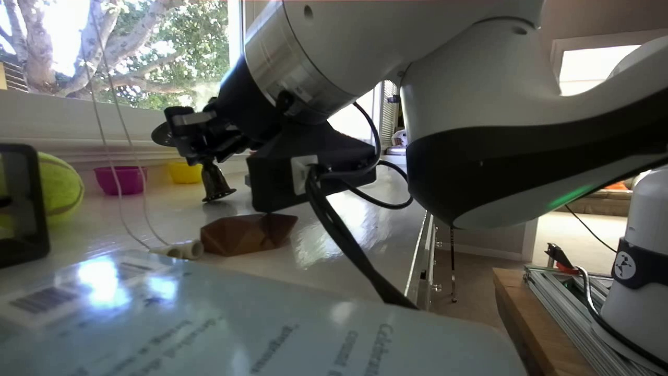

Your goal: Put the black vase in an upright position

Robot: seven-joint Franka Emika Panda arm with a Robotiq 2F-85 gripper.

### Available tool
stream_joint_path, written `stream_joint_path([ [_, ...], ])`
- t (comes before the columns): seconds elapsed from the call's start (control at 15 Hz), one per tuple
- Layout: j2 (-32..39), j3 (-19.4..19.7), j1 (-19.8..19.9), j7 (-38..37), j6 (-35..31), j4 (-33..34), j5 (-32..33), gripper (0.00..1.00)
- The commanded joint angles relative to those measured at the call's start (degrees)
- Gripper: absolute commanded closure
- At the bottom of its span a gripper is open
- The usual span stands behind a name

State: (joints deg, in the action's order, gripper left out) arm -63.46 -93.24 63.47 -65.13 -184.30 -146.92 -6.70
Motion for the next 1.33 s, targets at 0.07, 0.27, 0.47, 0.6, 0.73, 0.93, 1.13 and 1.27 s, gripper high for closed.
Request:
stream_joint_path([
  [0.07,-0.89,0.16,-1.07,2.86,1.15,-0.14,-2.33,0.40],
  [0.27,-0.46,0.28,-1.16,3.61,1.35,-0.06,-2.31,0.19],
  [0.47,2.27,0.84,-1.60,4.69,2.41,0.16,-2.06,0.05],
  [0.6,3.65,1.33,-1.81,5.03,2.85,0.39,-2.01,0.38],
  [0.73,5.65,2.02,-1.89,5.92,3.24,0.73,-1.59,0.20],
  [0.93,9.66,3.45,-0.90,8.45,4.38,1.82,-0.95,0.48],
  [1.13,14.06,4.56,0.31,11.81,6.62,3.10,-0.42,0.13],
  [1.27,17.27,4.75,1.35,13.65,8.68,4.35,-0.51,0.05],
])
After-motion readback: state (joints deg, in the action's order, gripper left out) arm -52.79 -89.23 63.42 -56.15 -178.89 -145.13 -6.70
